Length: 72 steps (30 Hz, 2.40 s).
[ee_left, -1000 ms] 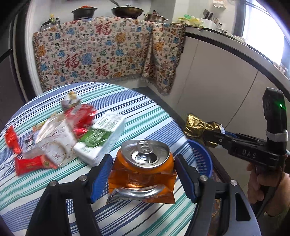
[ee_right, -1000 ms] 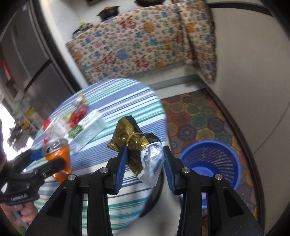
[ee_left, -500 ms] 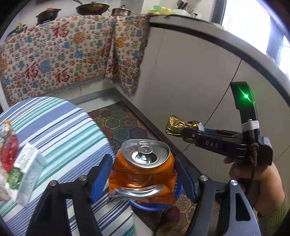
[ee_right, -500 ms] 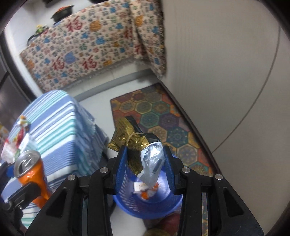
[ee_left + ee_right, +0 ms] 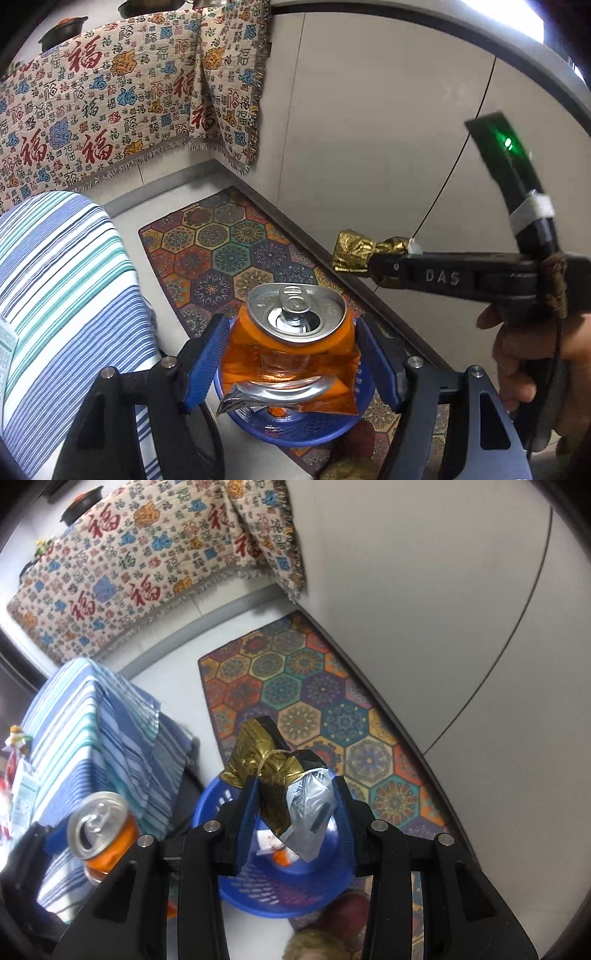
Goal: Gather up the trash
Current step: 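Carry the can and foil wrapper over the wastebasket and open both tools, then swing both tools back over the table toward the red packets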
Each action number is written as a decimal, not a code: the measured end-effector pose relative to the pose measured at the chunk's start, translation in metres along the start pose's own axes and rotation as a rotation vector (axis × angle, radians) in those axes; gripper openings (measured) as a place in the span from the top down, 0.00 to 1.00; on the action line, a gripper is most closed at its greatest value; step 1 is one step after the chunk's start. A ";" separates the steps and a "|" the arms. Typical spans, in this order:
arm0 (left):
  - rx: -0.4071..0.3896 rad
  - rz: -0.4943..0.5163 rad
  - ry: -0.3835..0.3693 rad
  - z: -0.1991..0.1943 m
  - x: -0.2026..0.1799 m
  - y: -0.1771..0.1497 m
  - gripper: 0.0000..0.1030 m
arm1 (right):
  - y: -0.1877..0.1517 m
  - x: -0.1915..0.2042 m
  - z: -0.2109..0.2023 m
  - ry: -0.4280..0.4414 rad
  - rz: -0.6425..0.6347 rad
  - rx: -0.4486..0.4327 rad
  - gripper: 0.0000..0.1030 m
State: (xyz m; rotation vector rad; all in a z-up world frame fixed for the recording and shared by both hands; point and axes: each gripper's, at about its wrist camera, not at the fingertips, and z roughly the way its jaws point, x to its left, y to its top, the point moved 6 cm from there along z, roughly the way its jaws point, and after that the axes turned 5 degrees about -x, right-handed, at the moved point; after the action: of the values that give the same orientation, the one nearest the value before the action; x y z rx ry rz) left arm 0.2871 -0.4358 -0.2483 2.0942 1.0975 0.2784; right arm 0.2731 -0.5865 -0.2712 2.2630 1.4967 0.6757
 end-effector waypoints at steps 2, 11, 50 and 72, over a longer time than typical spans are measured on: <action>0.003 0.002 0.001 0.004 -0.001 0.000 0.30 | 0.002 0.000 0.001 0.002 0.010 -0.006 0.60; 0.022 0.041 0.004 0.021 -0.007 -0.008 0.29 | 0.008 0.002 0.006 0.028 0.040 -0.016 0.55; 0.038 -0.241 0.402 -0.241 0.268 -0.180 0.25 | -0.147 0.339 -0.061 0.364 -0.560 -0.065 0.21; 0.048 -0.118 0.306 -0.258 0.400 -0.172 0.19 | -0.163 0.376 -0.033 0.312 -0.648 -0.083 0.04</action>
State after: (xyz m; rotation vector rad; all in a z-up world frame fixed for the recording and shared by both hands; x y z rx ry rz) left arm 0.2967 0.0709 -0.2443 2.0641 1.4138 0.5329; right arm 0.2545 -0.1761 -0.2550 1.5055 2.1454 0.8750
